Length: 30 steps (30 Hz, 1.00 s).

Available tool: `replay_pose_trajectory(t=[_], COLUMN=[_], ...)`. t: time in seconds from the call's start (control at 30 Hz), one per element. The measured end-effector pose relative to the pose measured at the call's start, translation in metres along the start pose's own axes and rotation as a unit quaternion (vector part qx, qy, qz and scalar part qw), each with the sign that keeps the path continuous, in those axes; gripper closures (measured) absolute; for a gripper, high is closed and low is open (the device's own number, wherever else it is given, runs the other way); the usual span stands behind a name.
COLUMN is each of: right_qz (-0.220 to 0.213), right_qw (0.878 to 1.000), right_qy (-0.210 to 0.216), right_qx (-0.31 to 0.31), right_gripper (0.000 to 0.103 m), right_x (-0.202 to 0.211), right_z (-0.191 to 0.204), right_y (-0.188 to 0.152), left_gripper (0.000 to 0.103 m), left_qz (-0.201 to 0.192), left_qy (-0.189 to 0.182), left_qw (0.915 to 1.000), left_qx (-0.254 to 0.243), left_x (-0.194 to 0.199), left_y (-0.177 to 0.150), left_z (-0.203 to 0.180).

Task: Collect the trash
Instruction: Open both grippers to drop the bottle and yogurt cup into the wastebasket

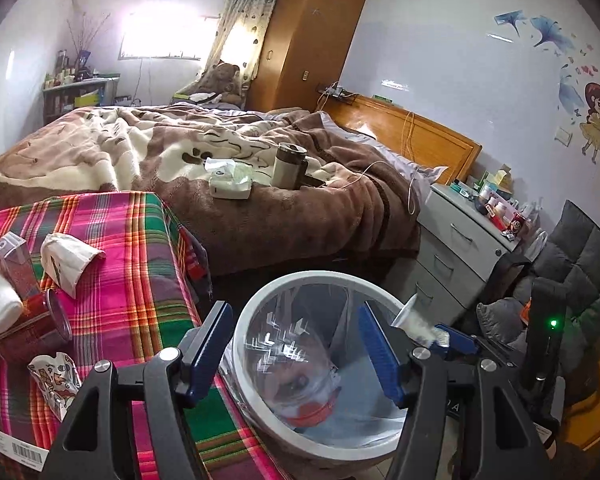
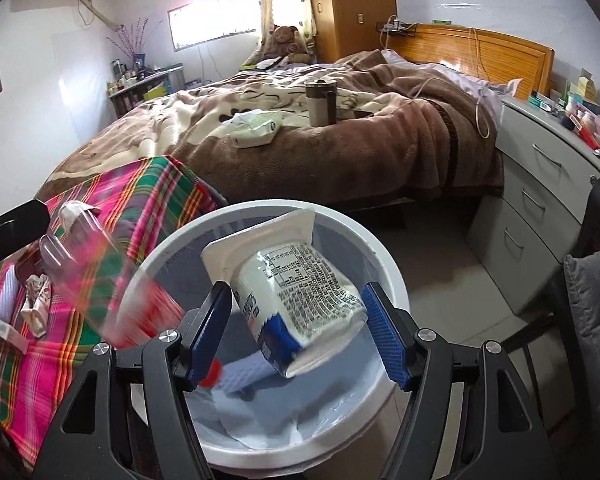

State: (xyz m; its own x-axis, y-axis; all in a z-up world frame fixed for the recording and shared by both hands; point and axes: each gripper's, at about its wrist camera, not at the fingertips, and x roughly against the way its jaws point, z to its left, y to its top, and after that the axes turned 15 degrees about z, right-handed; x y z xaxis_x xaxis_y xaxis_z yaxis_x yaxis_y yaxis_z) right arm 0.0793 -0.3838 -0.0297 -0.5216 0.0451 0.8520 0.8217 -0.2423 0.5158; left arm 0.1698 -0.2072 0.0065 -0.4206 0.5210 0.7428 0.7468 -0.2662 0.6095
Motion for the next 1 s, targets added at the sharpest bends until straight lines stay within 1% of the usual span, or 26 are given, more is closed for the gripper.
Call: replay_pose_trajectory(t=[0.07,0.23,0.47,0.53,0.7,1.0], right_qz=[0.004,0.0,-0.009,-0.011,-0.02,-0.037], right_qw=[1.0,1.0,1.0,1.0,1.0,0.998], right_qy=[-0.004,-0.01,-0.001,0.001,0.011,0.03], right_qx=[-0.004,-0.003,-0.002,-0.002,0.002,0.031], right_gripper=[0.031,0.03,0.03,0.03,0.03,0.03], right_x=[0.0,0.004,0.011,0.012,0.018,0.027], right_z=[-0.003,-0.001,0.004,0.009,0.023,0.058], right_y=[-0.001,-0.004,-0.004,-0.004,-0.005,-0.01], left_gripper=[0.036,0.035,0.035,0.035,0.035,0.035], left_qz=[0.003,0.006,-0.002,-0.008,-0.014,-0.029], left_qy=[-0.003,0.002,0.018,0.029,0.035,0.066], left_qw=[1.0,1.0,0.9998,0.9995,0.9992,0.9968], left_qx=[0.001,0.0,0.005,0.002,0.013,0.034], left_x=[-0.001,0.001,0.016,0.023,0.039,0.068], left_y=[0.0,-0.002,-0.008,-0.011,-0.018,-0.033], left_z=[0.001,0.002,0.008,0.009,0.022,0.05])
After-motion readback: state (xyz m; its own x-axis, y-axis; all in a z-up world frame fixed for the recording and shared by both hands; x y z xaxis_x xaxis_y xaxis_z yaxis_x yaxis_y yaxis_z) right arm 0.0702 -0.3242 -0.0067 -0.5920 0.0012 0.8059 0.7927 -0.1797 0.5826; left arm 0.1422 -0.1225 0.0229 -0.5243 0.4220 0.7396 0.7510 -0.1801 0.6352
